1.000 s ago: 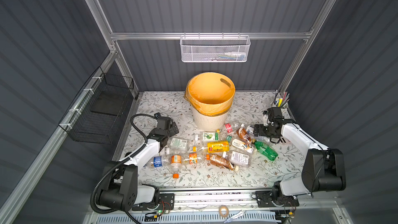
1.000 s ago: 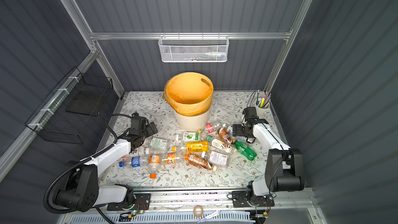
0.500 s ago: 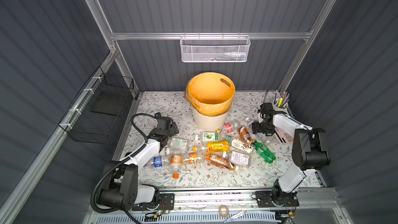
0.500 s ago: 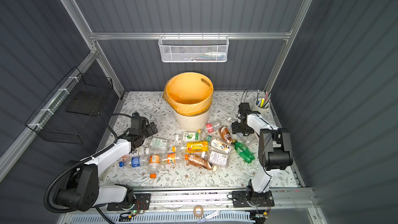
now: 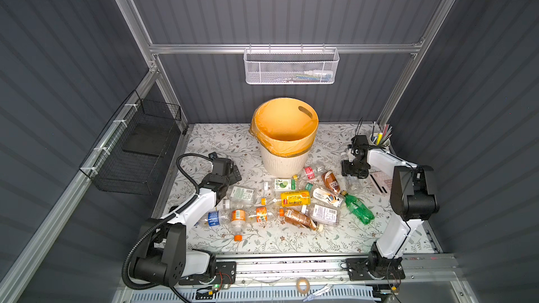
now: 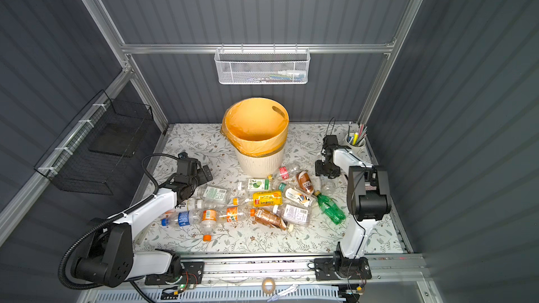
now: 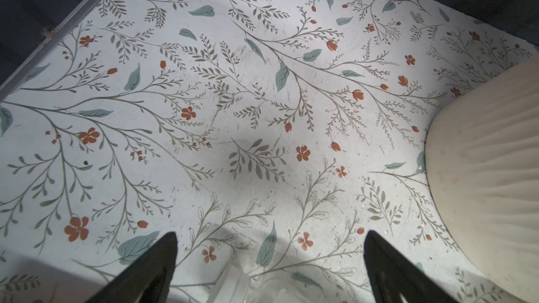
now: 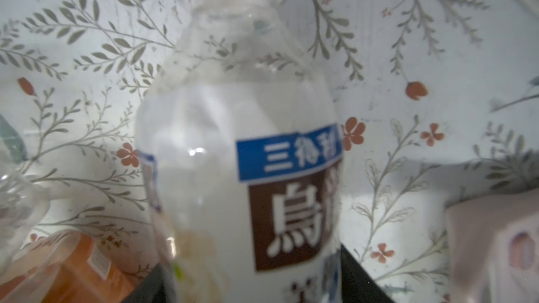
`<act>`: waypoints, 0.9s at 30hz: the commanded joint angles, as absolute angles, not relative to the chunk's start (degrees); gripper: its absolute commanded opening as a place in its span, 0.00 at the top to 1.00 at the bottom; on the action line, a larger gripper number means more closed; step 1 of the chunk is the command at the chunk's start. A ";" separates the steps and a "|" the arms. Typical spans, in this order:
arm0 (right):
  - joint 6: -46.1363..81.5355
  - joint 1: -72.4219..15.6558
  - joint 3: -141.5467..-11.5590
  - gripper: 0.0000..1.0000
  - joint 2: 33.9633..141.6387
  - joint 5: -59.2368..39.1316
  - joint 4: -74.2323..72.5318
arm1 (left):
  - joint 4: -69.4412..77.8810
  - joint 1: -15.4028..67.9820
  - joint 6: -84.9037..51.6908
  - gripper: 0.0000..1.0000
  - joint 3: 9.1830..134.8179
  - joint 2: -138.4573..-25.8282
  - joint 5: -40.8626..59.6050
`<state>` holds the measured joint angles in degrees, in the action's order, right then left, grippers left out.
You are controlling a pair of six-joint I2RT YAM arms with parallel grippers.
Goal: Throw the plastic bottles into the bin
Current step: 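Lift the tea bottle with the right gripper and drop it into the bin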
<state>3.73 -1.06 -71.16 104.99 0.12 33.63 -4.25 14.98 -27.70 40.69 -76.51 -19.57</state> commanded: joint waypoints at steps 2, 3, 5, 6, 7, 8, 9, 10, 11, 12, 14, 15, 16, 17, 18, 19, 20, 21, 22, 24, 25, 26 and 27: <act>8.45 2.53 -71.66 0.42 97.57 -7.03 31.11 | -5.60 15.27 -29.38 0.00 40.43 -75.15 -21.14; 9.88 3.64 -71.71 0.43 95.64 -8.99 30.61 | -5.62 15.29 -29.68 0.00 40.34 -75.10 -21.18; 12.61 5.56 -72.09 0.43 92.25 -12.72 29.92 | -5.61 15.29 -30.34 0.00 40.27 -74.99 -21.32; 13.79 6.27 -72.61 0.44 90.33 -14.70 29.73 | -5.60 15.29 -30.64 0.00 40.10 -74.93 -21.32; 15.03 6.79 -73.43 0.44 88.63 -16.61 29.55 | -5.62 15.29 -30.90 0.00 40.08 -74.82 -21.29; 16.18 7.01 -74.16 0.44 87.30 -18.21 29.40 | -5.60 15.29 -31.02 0.00 40.07 -74.69 -21.22; 17.48 7.05 -75.26 0.44 85.82 -20.88 28.98 | -5.59 15.29 -31.10 0.00 40.08 -74.58 -21.21; 18.73 7.04 -76.40 0.44 84.66 -22.67 28.43 | -5.58 15.29 -31.29 0.00 40.02 -74.37 -21.06; 20.35 7.12 -77.44 0.43 83.74 -24.37 27.40 | -5.53 15.29 -31.36 0.00 39.84 -74.19 -20.87; 22.66 7.05 -78.56 0.43 82.94 -26.22 25.89 | -5.38 15.25 -31.42 0.00 39.74 -74.01 -20.58; 28.24 6.65 -81.36 0.44 82.11 -29.73 22.75 | -5.10 15.29 -31.38 0.00 39.57 -73.66 -19.67; 30.62 5.87 -83.44 0.45 82.31 -31.11 20.60 | -5.09 15.29 -31.38 0.00 39.56 -73.57 -19.30; 32.00 4.50 -85.92 0.45 82.85 -31.80 19.65 | -5.09 15.29 -31.38 0.00 39.48 -73.50 -18.91; 32.32 2.61 -88.61 0.45 83.84 -32.10 19.66 | -5.18 15.29 -31.38 0.00 39.48 -73.35 -18.61; 32.38 0.35 -91.98 0.44 85.25 -32.16 20.30 | -5.27 15.29 -31.47 0.00 39.63 -73.17 -18.46; 32.86 -1.64 -95.51 0.44 86.75 -32.40 20.80 | -5.43 15.29 -31.60 0.00 39.63 -72.88 -18.32; 33.97 -3.60 -98.56 0.44 88.31 -32.86 20.71 | -5.49 15.30 -31.73 0.00 39.64 -72.55 -18.21; 35.13 -5.39 -100.95 0.44 89.73 -33.41 19.75 | -5.62 15.29 -31.87 0.00 39.47 -72.12 -18.04; 36.24 -7.27 -102.69 0.44 91.03 -33.84 18.10 | -5.62 15.29 -32.02 0.00 39.40 -71.67 -18.00; 36.68 -10.98 -106.66 0.42 93.91 -34.74 15.78 | -5.77 15.29 -32.13 0.00 39.23 -71.12 -17.82; 36.01 -12.96 -109.52 0.40 96.45 -35.72 16.00 | -5.87 15.29 -32.16 0.00 39.20 -71.06 -17.73; 34.87 -14.36 -113.57 0.38 98.98 -36.03 18.02 | -6.18 15.27 -32.19 0.00 39.23 -71.08 -17.74; 33.20 -15.85 -118.34 0.32 102.26 -35.97 21.66 | -6.60 15.29 -32.33 0.00 39.46 -71.19 -17.83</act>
<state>34.13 -12.84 -111.20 96.53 -33.26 19.22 -4.95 14.98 -31.35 40.01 -71.79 -18.44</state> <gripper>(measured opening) 0.659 0.997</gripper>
